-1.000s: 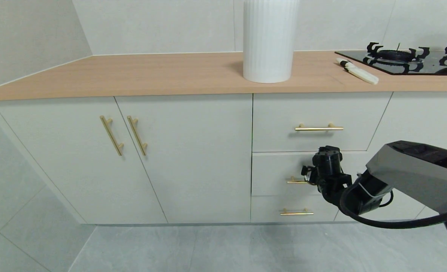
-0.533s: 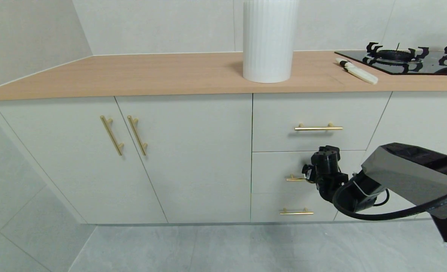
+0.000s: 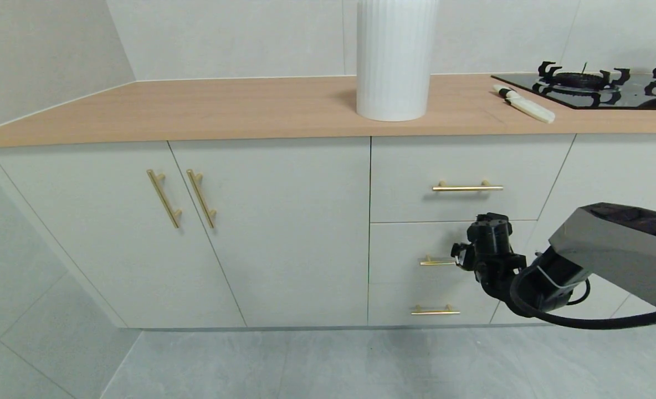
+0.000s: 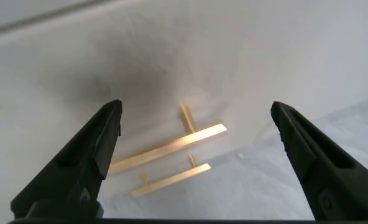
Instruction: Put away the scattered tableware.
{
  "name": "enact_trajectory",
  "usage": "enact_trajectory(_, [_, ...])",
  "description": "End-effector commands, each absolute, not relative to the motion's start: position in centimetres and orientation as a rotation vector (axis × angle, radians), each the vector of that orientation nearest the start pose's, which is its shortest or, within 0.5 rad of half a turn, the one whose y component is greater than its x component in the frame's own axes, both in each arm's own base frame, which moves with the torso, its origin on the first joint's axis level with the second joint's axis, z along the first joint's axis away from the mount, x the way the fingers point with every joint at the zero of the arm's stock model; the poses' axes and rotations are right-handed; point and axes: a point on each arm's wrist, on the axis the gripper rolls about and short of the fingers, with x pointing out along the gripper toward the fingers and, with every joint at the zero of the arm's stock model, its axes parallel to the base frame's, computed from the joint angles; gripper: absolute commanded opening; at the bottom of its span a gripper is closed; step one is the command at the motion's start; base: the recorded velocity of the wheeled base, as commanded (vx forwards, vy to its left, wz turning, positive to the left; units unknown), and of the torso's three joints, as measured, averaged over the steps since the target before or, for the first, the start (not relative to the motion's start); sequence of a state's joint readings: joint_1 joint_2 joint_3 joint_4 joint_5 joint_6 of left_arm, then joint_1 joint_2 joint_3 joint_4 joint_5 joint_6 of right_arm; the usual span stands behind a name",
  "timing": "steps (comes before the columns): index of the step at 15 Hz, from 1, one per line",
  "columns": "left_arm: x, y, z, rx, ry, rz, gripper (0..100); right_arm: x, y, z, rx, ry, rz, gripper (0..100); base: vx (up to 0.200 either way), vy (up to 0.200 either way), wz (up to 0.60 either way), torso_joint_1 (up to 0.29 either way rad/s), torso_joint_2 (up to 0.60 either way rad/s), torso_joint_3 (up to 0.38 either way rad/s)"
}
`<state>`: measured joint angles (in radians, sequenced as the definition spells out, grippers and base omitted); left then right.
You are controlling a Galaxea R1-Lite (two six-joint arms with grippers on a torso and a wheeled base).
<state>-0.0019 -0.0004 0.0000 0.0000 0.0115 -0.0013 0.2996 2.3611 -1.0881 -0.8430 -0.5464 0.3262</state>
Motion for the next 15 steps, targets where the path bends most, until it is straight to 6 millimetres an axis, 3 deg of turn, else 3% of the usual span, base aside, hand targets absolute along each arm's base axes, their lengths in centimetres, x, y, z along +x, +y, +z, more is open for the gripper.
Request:
enact_trajectory(1, [-2.3, 0.0, 7.5, -0.002, 0.000, 0.011, 100, 37.4, 10.9, 7.5, 0.135, 0.313, -0.266, 100, 0.000, 0.000, 0.00, 0.000, 0.00, 0.000])
enact_trajectory(2, [-2.3, 0.0, 7.5, -0.002, 0.000, 0.011, 100, 36.4, 10.6, 8.8, 0.131, 0.298, -0.260, 100, 0.000, 0.000, 0.00, 0.000, 0.00, 0.000])
enact_trajectory(4, [-2.3, 0.0, 7.5, -0.002, 0.000, 0.011, 100, 32.1, 9.1, 13.3, 0.099, 0.234, -0.248, 100, 0.000, 0.000, 0.00, 0.000, 0.00, 0.000])
enact_trajectory(5, [-2.3, 0.0, 7.5, -0.002, 0.000, 0.011, 100, 30.6, 8.7, 14.4, 0.086, 0.214, -0.242, 100, 0.000, 0.000, 0.00, 0.000, 0.00, 0.000])
enact_trajectory(10, [-2.3, 0.0, 7.5, -0.002, 0.000, 0.011, 100, 17.6, 4.5, 18.7, 0.102, 0.053, -0.262, 100, 0.000, 0.000, 0.00, 0.000, 0.00, 0.000])
enact_trajectory(13, [-2.3, 0.0, 7.5, -0.002, 0.000, 0.011, 100, 11.8, 1.9, 21.3, 0.009, -0.074, -0.335, 100, 0.000, 0.000, 0.00, 0.000, 0.00, 0.000])
enact_trajectory(14, [-2.3, 0.0, 7.5, -0.002, 0.000, 0.011, 100, 10.7, 1.3, 21.6, -0.007, -0.087, -0.362, 100, 0.000, 0.000, 0.00, 0.000, 0.00, 0.000])
enact_trajectory(15, [-2.3, 0.0, 7.5, -0.002, 0.000, 0.011, 100, 7.9, 0.2, 22.1, -0.050, -0.125, -0.416, 100, 0.000, 0.000, 0.00, 0.000, 0.00, 0.000])
